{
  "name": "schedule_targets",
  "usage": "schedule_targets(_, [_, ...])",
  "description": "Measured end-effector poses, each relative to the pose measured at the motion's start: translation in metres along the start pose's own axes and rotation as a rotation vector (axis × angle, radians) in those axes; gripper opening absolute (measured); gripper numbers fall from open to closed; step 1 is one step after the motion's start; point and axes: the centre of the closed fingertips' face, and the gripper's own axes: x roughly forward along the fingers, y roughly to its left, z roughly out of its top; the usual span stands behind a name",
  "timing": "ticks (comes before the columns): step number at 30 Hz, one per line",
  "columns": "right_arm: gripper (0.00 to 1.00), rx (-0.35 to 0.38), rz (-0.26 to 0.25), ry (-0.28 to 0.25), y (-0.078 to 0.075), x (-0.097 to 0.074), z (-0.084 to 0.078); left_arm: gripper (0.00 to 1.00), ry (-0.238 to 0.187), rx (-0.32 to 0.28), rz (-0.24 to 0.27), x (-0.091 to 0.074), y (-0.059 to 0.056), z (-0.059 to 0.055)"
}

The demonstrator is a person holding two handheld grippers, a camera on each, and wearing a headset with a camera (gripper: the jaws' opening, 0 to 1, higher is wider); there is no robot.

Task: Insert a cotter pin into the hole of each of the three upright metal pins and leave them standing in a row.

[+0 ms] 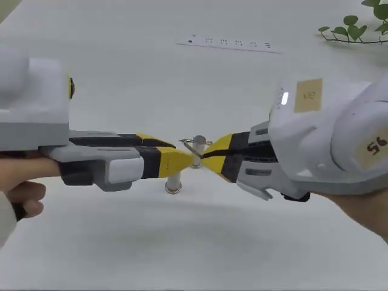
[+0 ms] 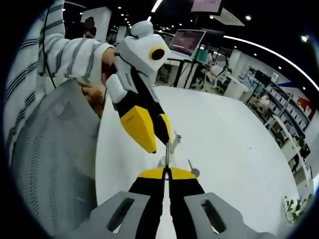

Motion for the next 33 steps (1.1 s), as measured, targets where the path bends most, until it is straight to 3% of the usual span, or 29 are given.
schedule_targets(6, [0.02, -0.049, -0.009, 0.005, 0.0027, 0.0006, -0.0004, 0.15, 0.002, -0.019, -0.014, 0.0047, -0.0051, 0.0002])
schedule_targets(15, [0.02, -0.106, -0.022, -0.002, 0.0028, -0.0007, 0.0029, 0.06, 0.016, -0.053, -0.021, 0.0066, -0.0031, -0.0011])
schedule_targets(20, [0.02, -0.109, -0.036, -0.005, -0.0004, -0.0025, 0.0044, 0.05, 0.0, -0.068, -0.024, 0.0064, -0.0043, 0.0014])
schedule_targets(23, [0.02, -0.132, -0.044, 0.004, -0.0022, -0.0033, 0.0044, 0.05, -0.002, -0.094, -0.027, 0.005, 0.0015, 0.0031])
schedule_targets(33, [0.02, -0.175, -0.041, 0.021, -0.001, -0.0037, 0.0037, 0.01, 0.007, -0.167, -0.037, 0.0057, -0.0027, 0.0])
